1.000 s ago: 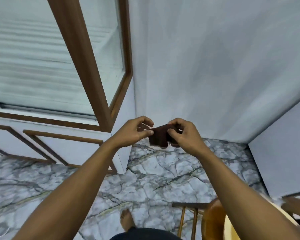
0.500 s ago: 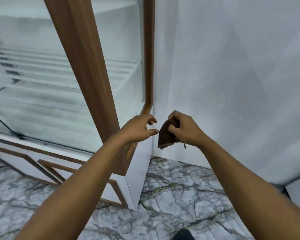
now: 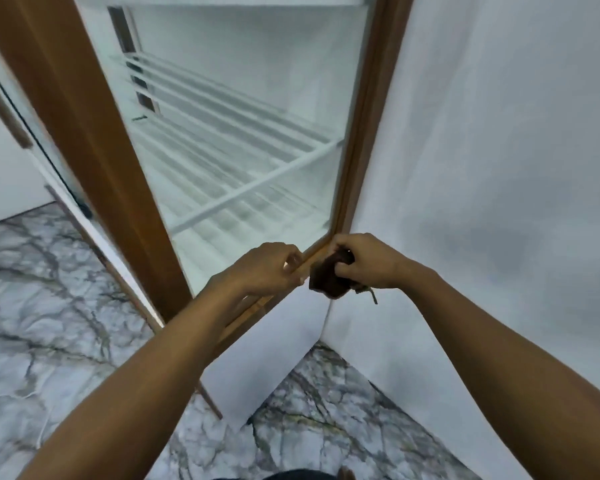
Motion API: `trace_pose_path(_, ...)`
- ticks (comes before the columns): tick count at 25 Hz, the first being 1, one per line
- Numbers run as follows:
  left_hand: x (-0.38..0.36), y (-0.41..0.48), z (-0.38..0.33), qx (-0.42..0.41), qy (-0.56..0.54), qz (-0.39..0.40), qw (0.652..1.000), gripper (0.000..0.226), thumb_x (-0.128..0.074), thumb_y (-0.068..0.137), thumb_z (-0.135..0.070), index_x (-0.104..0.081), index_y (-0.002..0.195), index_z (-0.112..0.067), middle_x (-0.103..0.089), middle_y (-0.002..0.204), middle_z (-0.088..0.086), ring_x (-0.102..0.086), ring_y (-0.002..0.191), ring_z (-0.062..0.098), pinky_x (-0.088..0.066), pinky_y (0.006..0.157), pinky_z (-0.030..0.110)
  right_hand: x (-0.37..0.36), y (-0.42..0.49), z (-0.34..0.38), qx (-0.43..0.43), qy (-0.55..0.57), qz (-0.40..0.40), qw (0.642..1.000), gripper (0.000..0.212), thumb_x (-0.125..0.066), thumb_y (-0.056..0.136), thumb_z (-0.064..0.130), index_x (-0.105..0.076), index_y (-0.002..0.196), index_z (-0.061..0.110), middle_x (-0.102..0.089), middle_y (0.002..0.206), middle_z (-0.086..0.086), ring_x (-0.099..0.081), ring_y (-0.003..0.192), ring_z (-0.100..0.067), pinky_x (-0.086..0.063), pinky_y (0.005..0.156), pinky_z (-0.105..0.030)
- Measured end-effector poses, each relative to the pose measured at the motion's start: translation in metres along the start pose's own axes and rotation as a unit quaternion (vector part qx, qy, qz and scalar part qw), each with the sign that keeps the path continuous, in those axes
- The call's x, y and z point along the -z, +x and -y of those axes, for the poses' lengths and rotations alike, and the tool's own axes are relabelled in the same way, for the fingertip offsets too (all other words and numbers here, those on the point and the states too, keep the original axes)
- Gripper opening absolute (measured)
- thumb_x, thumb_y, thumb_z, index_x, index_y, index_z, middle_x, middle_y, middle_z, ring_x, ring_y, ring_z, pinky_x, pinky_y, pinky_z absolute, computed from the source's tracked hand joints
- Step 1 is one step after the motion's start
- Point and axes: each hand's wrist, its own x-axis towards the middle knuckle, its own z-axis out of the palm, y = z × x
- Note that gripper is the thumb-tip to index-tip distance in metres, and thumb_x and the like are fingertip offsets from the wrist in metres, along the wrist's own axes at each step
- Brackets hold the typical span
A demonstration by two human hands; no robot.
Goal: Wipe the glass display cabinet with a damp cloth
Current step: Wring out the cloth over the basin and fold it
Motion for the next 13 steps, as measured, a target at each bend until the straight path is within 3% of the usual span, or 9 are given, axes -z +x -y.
trace_pose_path(3,0.014,0.005,-0.006,0.094,0.114,0.058,0.987,0.046,-0.063,0.092,-0.044,-0.054,0.134,-0.025,-0.059,0.131,-0.003,-0.057,0.117,0.021,-0.050,0.099,0.039,0.031,0.032,-0.001,0.064,-0.065,0.064,0.994,0.010,-0.061,0.092,0.010,-0.059,0.097,0.019,-0.062,0.092,0.000,-0.061,0.066,-0.008,-0.053,0.052,-0.023)
trace_pose_path(5,0.021,-0.001,-0.005,0.130,0.106,0.060,0.984,0.047,-0.063,0.093,-0.045,-0.052,0.134,-0.026,-0.060,0.130,-0.004,-0.056,0.117,0.021,-0.049,0.097,0.037,0.037,0.052,0.004,0.093,-0.065,0.099,0.989,0.012,-0.061,0.091,0.010,-0.060,0.097,0.020,-0.063,0.091,0.001,-0.062,0.064,-0.008,-0.049,0.049,-0.019)
trace_pose_path(10,0.046,-0.025,0.003,0.167,0.055,-0.009,0.984,0.045,-0.063,0.093,-0.047,-0.053,0.132,-0.027,-0.064,0.127,-0.007,-0.056,0.109,0.015,-0.047,0.092,0.033,0.034,0.088,0.033,0.201,-0.092,0.113,0.969,0.016,-0.064,0.090,0.015,-0.061,0.096,0.029,-0.064,0.093,0.008,-0.066,0.084,-0.018,-0.050,0.064,-0.022)
trace_pose_path(13,0.062,-0.033,-0.005,0.169,0.017,-0.094,0.981,0.047,-0.066,0.092,-0.046,-0.052,0.134,-0.031,-0.065,0.125,-0.010,-0.055,0.091,0.008,-0.044,0.082,0.028,0.044,0.102,0.056,0.251,-0.012,0.112,0.962,0.016,-0.062,0.090,0.009,-0.065,0.098,0.022,-0.068,0.093,0.002,-0.072,0.075,-0.017,-0.059,0.060,-0.025)
